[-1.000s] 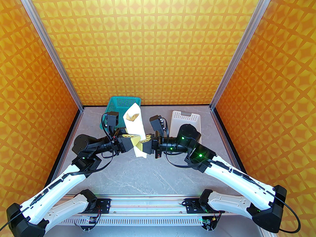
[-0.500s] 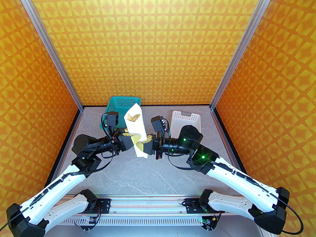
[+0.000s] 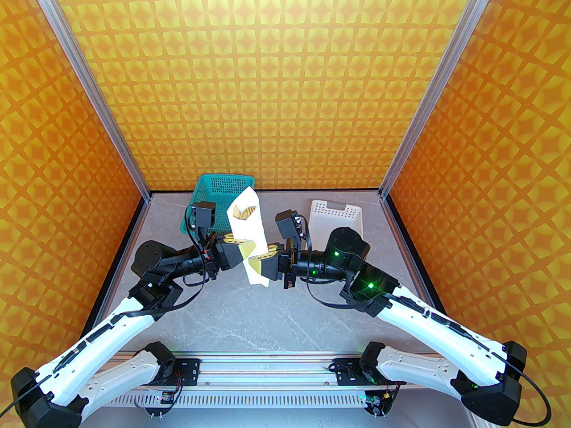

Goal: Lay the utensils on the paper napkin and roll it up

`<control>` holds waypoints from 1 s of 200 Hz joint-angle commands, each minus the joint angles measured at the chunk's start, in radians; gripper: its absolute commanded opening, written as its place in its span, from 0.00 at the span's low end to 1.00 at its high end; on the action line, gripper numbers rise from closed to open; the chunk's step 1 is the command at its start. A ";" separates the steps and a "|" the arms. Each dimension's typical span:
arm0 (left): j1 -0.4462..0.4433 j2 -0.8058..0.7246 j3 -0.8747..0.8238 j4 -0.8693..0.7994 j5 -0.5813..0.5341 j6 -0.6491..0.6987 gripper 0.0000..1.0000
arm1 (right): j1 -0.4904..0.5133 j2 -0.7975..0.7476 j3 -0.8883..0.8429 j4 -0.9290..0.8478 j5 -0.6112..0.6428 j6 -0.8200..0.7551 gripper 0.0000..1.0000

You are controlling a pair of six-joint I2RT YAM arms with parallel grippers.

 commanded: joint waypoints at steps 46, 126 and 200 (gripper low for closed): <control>-0.007 -0.017 0.050 -0.087 -0.019 0.058 0.00 | -0.017 -0.044 -0.006 -0.060 0.059 -0.028 0.31; 0.055 -0.041 0.057 -0.171 -0.039 0.054 0.00 | -0.020 -0.173 0.096 -0.355 0.280 -0.143 0.83; 0.145 -0.018 0.173 -0.395 0.085 0.154 0.00 | -0.020 -0.342 0.037 -0.473 0.417 -0.208 0.99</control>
